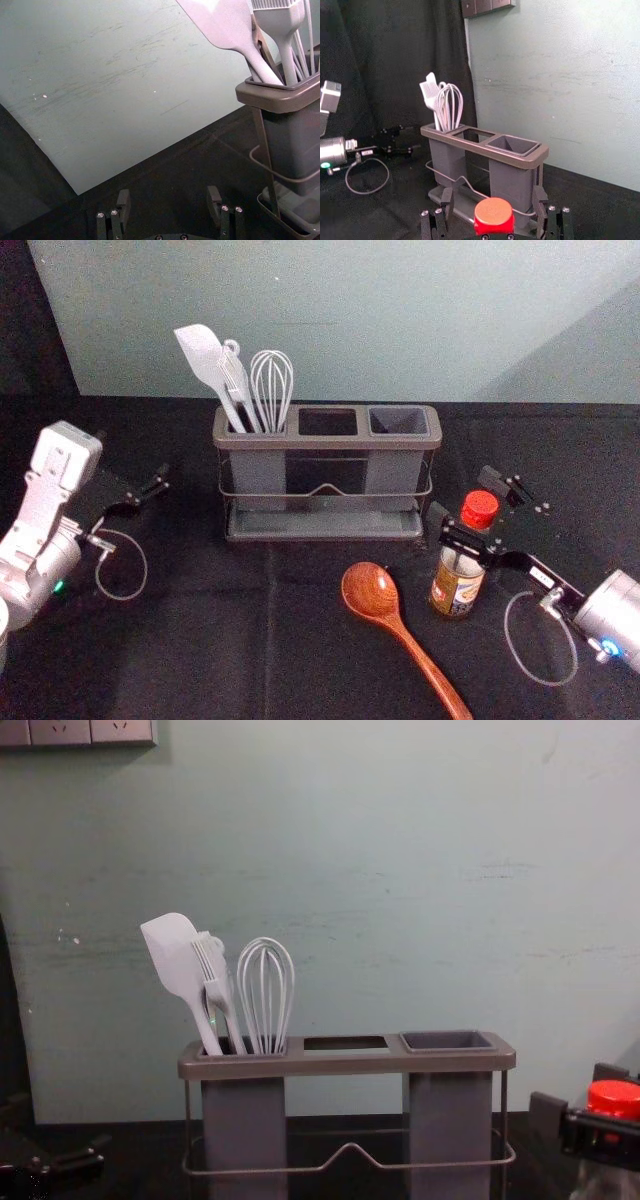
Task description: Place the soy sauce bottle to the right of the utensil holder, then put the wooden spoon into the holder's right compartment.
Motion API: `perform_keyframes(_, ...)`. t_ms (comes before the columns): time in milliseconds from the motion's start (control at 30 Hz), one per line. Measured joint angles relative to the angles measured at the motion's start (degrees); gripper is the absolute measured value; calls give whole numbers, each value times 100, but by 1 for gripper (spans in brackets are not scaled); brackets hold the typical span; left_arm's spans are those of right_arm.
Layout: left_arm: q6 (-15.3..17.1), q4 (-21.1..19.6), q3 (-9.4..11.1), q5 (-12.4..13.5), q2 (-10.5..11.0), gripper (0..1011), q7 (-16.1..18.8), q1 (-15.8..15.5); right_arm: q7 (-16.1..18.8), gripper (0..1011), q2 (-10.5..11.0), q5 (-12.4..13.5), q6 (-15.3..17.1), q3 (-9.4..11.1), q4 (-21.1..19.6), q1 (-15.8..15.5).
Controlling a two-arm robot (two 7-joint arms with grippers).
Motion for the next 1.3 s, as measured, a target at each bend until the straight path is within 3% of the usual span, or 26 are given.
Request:
perform_keyframes(433,0,0,0,0,0,1005,0,0,-14,969,-127,-294,17,111,15,-53)
perform_keyframes(667,0,0,0,0,0,1005,0,0,37,811,-196,-365,71,185,-8,-97)
perform_keyframes(1067,0,0,0,0,0,1005,0,-1,88,409,-258,-523,157,314,-136,-218)
perform_keyframes(1300,0,0,0,0,0,1005,0,0,26,384,-239,-651,179,448,-343,-338)
